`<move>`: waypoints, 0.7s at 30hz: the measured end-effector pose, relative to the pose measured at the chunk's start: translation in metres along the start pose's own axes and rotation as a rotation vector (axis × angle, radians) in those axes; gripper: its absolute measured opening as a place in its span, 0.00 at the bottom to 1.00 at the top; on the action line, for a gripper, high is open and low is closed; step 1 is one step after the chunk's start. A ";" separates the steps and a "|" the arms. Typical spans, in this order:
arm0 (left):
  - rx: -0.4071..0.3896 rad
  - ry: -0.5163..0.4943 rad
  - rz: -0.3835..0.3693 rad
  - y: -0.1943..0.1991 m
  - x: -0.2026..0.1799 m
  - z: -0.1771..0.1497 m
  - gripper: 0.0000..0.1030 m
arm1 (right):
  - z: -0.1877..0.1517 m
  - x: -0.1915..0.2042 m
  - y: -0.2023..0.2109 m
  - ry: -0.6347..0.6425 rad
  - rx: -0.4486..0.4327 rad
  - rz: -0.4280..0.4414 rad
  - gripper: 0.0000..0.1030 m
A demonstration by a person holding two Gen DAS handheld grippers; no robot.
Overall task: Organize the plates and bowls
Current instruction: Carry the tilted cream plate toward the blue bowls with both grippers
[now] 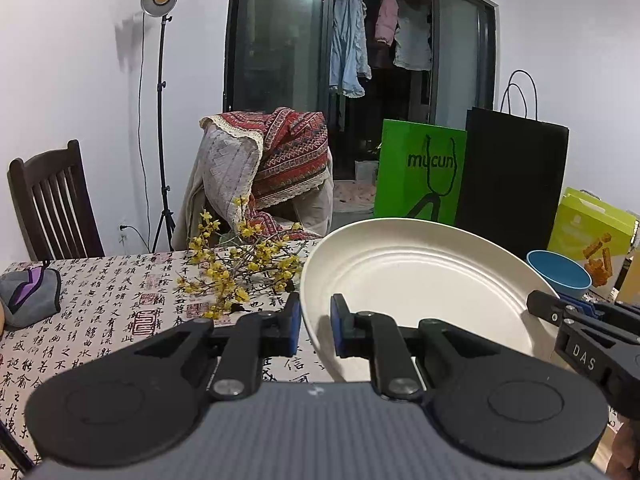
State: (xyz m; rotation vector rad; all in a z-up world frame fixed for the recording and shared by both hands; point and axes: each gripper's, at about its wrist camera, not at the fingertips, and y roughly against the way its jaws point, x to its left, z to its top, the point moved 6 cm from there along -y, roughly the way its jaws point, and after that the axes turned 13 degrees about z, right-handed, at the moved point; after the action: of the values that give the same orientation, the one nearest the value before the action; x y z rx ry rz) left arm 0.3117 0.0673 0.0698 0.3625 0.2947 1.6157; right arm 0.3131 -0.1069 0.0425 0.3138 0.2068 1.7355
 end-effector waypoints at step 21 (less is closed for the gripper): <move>0.000 -0.056 -0.060 0.009 -0.026 -0.016 0.15 | -0.008 -0.023 0.023 0.006 -0.021 -0.046 0.12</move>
State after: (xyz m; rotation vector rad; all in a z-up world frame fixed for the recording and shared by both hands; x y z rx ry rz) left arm 0.2983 0.0409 0.0577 0.3946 0.2606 1.5446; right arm 0.2931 -0.1333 0.0394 0.2865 0.1988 1.6921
